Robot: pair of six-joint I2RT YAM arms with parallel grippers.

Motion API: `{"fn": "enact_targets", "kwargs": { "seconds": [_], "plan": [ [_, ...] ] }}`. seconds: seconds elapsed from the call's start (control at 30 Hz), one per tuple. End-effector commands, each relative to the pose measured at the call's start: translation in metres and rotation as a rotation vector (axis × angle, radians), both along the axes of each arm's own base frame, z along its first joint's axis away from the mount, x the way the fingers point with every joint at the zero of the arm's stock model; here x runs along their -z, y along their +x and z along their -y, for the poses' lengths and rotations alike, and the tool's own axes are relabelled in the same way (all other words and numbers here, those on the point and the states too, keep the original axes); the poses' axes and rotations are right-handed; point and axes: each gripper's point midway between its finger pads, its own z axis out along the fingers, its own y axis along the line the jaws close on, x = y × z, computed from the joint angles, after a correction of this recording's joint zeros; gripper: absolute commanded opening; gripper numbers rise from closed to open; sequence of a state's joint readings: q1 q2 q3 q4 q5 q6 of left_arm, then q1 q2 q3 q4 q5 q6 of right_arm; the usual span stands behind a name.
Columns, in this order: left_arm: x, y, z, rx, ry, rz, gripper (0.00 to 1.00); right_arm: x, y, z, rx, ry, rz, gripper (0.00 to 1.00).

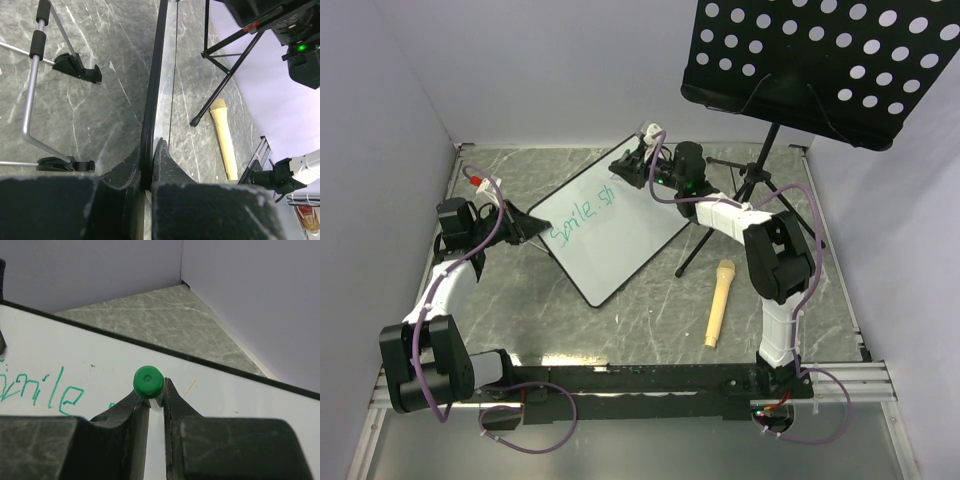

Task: Write a sentence on the whiteboard
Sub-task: Pick up the sentence from the whiteboard.

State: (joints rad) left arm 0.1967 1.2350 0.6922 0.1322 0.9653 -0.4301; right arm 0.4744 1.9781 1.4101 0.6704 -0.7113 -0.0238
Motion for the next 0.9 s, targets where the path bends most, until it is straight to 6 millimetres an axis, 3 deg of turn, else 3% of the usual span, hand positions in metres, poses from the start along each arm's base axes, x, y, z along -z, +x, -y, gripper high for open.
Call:
{"fn": "enact_targets", "kwargs": {
  "seconds": [0.0, 0.33, 0.43, 0.67, 0.87],
  "plan": [
    [0.04, 0.009, -0.019, -0.028, 0.245, 0.067, 0.01, -0.015, 0.001, -0.009, -0.012, 0.02, 0.047, 0.0],
    [0.039, 0.01, -0.02, -0.036, 0.25, 0.069, 0.01, -0.007, -0.005, -0.006, -0.009, 0.007, 0.044, 0.0],
    [0.04, 0.012, -0.021, -0.037, 0.249, 0.065, 0.01, -0.013, -0.011, -0.002, -0.008, 0.015, 0.06, 0.0],
    [0.042, 0.011, -0.021, -0.043, 0.246, 0.055, 0.01, -0.05, -0.025, 0.008, -0.007, 0.07, 0.119, 0.0],
    [0.041, 0.01, -0.021, -0.041, 0.247, 0.06, 0.01, -0.053, -0.027, 0.008, -0.011, 0.073, 0.123, 0.0]
  ]
}}
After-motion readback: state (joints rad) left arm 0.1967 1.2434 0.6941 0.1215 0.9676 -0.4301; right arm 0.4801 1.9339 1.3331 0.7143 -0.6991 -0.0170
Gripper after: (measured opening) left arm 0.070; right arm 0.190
